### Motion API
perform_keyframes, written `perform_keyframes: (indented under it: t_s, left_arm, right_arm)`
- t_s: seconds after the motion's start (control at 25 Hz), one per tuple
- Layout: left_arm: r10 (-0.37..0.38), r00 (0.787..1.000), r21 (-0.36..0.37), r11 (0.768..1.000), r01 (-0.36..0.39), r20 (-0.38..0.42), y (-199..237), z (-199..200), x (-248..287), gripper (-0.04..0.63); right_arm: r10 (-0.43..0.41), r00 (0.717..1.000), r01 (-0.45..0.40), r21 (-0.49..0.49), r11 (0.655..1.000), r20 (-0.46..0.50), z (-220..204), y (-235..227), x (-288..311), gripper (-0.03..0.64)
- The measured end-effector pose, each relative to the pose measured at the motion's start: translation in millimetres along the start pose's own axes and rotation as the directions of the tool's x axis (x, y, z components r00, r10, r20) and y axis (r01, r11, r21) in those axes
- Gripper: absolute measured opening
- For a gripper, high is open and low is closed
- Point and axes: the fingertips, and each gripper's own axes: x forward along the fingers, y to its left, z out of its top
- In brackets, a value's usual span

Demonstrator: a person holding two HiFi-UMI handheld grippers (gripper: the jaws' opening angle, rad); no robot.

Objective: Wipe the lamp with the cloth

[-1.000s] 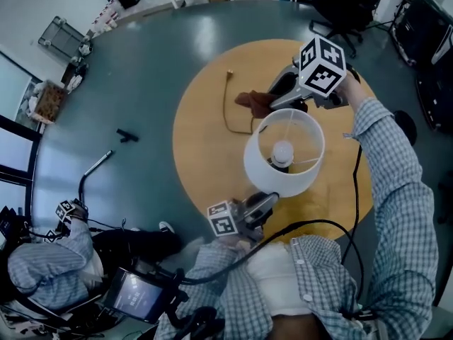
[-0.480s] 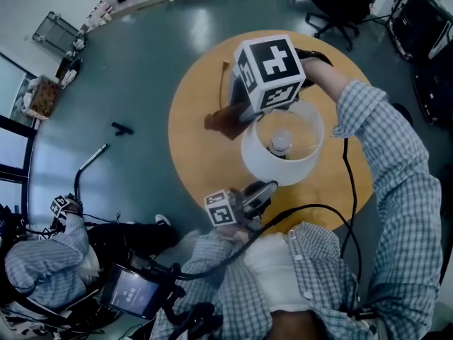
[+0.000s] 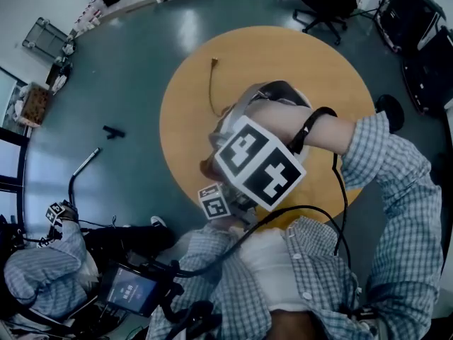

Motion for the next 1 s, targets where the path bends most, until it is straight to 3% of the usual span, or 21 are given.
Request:
perform_keyframes:
  t_s: [0.08,0.2,0.56,0.8,1.0]
  left_arm:
    - [0.017,1.0,-0.001,1.0,-0.017,-0.007,8.6,-3.1,-6.4,0.106]
    - [-0.022,1.0,-0.039,0.999,0.023,0.019,3.3,-2.5,-7.2,0.106]
    - [-0.013,1.0,-0.023,1.0,0.013,0.007,-5.2,4.8,-3.8,0.106]
    - [-0.014,1.0,-0.024,1.0,0.014,0.005,-8.1,2.1,-7.9,0.106]
    - [-0.018,1.0,-0.029,0.999,0.019,0.004,-11.4,7.6,-9.2,0.104]
  right_arm:
    - [-0.024,1.0,0.024,-0.012,1.0,0.014,11.4,13.3,-0.2,0.1]
    - [-0.074,0.996,0.073,0.018,0.997,0.054,25.3,29.8,-6.9,0.1]
    - [-0.192,0.973,0.157,0.25,0.956,0.126,25.0,79.6,-27.6,0.101]
    - [-0.276,0.953,0.193,0.45,0.872,0.127,7.4,110.4,-30.5,0.101]
    - [-0.355,0.931,0.234,0.606,0.761,0.086,-20.2,126.7,-42.1,0.101]
